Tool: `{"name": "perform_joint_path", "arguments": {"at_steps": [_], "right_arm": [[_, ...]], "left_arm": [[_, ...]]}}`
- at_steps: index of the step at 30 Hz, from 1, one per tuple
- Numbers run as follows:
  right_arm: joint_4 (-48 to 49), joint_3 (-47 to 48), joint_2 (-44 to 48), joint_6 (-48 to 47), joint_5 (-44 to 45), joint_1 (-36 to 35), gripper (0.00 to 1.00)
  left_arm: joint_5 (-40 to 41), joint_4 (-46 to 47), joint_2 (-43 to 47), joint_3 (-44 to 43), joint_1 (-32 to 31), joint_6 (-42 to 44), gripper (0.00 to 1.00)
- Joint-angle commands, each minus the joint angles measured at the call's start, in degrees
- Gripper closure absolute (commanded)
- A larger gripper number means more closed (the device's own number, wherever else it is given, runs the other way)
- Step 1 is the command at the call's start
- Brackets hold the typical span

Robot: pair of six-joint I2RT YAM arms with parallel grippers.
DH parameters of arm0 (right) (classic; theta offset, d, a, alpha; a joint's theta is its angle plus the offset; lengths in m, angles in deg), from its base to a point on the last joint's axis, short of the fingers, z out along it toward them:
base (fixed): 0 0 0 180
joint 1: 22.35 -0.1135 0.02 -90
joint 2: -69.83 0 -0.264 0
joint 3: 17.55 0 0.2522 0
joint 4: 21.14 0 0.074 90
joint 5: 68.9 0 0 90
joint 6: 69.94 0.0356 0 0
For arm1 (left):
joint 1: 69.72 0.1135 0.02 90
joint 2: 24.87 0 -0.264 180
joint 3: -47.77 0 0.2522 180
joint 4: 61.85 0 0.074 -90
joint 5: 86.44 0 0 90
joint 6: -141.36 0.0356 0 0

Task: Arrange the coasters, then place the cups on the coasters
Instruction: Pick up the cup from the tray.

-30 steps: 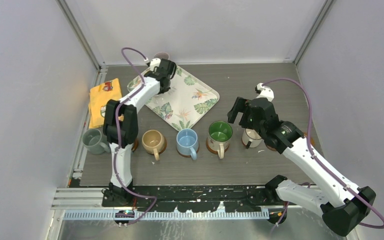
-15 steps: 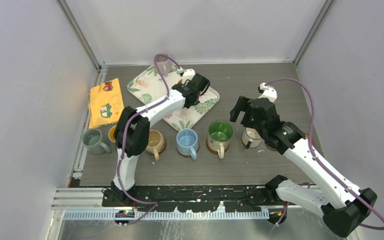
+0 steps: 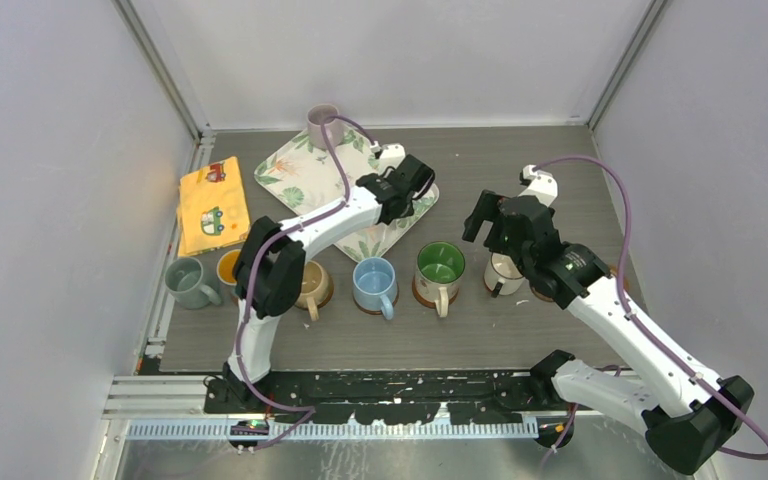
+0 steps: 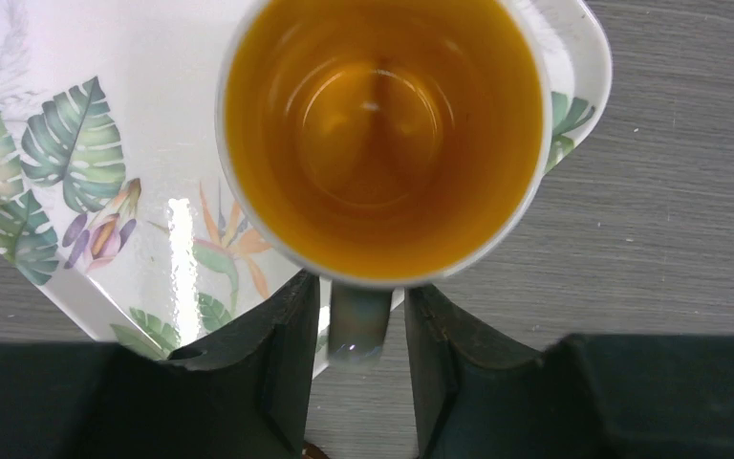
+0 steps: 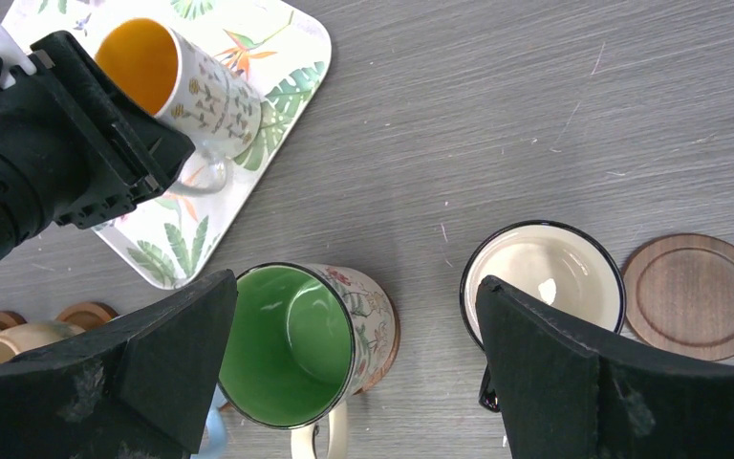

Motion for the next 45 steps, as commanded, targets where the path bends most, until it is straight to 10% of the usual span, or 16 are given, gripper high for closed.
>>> {"name": "perform_joint_path", "arguments": {"at_steps": [1,13,28,45], "right_arm": [[0.9,3.0,-0.8,-0.6,2.8,0.2,0.0],[0.9,9.4,-9.4,0.9,2.9,0.2,0.0],[2.7,19.7,-28.0,3.2,3.9,-6.0,0.0],[4.8,31.2,-48.0,3.3,4.3,-10.7,0.0]], "left_arm": [[0.8,2.3,2.2,-1.4,0.2,0.1,0.58],[-0.5,3.2,11.7,4.2,1.5,3.3,0.37],[-12.9,5.4,42.8,31.8,9.4,5.6,0.02],[-20.5,6.5,56.7,44.8,9.4,9.7,0.0]]}}
